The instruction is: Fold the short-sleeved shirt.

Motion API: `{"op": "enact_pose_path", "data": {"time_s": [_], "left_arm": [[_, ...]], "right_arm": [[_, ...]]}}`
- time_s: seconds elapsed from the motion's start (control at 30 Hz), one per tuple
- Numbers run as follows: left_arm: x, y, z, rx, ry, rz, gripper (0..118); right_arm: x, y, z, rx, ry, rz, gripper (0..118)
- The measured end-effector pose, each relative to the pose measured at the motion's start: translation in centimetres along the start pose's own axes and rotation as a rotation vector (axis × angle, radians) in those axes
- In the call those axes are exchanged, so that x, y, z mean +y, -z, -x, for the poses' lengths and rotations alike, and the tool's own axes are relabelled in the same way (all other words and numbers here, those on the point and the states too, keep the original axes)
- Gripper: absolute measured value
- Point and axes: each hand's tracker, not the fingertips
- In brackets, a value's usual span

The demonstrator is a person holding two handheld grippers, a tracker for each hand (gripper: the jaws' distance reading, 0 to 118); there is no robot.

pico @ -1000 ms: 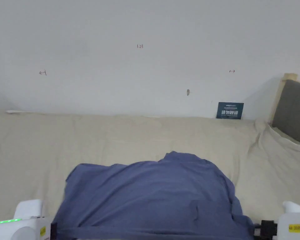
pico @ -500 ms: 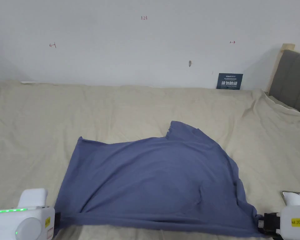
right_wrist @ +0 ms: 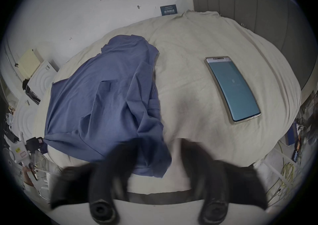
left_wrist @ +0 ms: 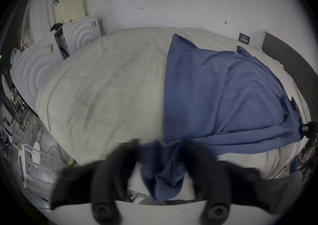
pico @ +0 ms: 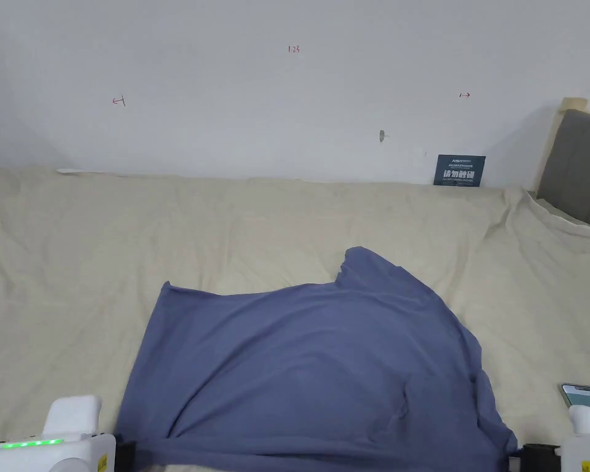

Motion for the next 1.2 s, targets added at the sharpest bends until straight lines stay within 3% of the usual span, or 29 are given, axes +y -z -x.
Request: {"op": "enact_pose_path", "data": {"time_s": [0.03, 0.07, 0.2, 0.3, 0.37, 0.4, 0.47, 0.5, 0.83, 1.2], "left_arm": [[0.0, -0.4, 0.3, 0.003, 0.003, -0.008, 111], [0.0, -0.9, 0.7, -0.011, -0.005, -0.012, 118], [1.0, -3.7, 1.9, -0.154, -0.101, -0.057, 118], [1.6, -6.1, 1.5, -0.171, -0.08, -0.108, 118], [1.8, -7.4, 0.8, -0.198, -0.061, -0.141, 108], [1.9, -8.0, 0.5, -0.211, -0.059, -0.16, 94], [2.4, -8.8, -0.3, -0.208, -0.066, -0.195, 25], [2.6, -9.0, -0.9, -0.203, -0.069, -0.206, 3], [7.5, -5.8, -4.0, -0.195, -0.018, -0.207, 0], [11.4, -0.9, -3.7, -0.133, -0.019, -0.173, 0]], "right_arm": [[0.0, -0.1, -0.1, -0.001, -0.006, -0.01, 90], [0.0, -0.4, 0.0, 0.005, -0.01, -0.021, 90], [0.3, -2.9, 1.2, 0.025, -0.025, -0.088, 90], [0.6, -5.0, 3.1, 0.111, -0.059, -0.13, 90], [0.5, -6.1, 4.6, 0.148, -0.095, -0.157, 82], [0.4, -6.6, 5.4, 0.158, -0.118, -0.171, 70], [0.5, -6.4, 6.1, 0.158, -0.114, -0.174, 11], [0.5, -6.2, 6.5, 0.16, -0.109, -0.178, 1], [6.1, -1.0, 6.8, 0.162, -0.119, -0.136, 0], [20.3, 8.7, 7.2, 0.096, -0.179, -0.09, 0]]}}
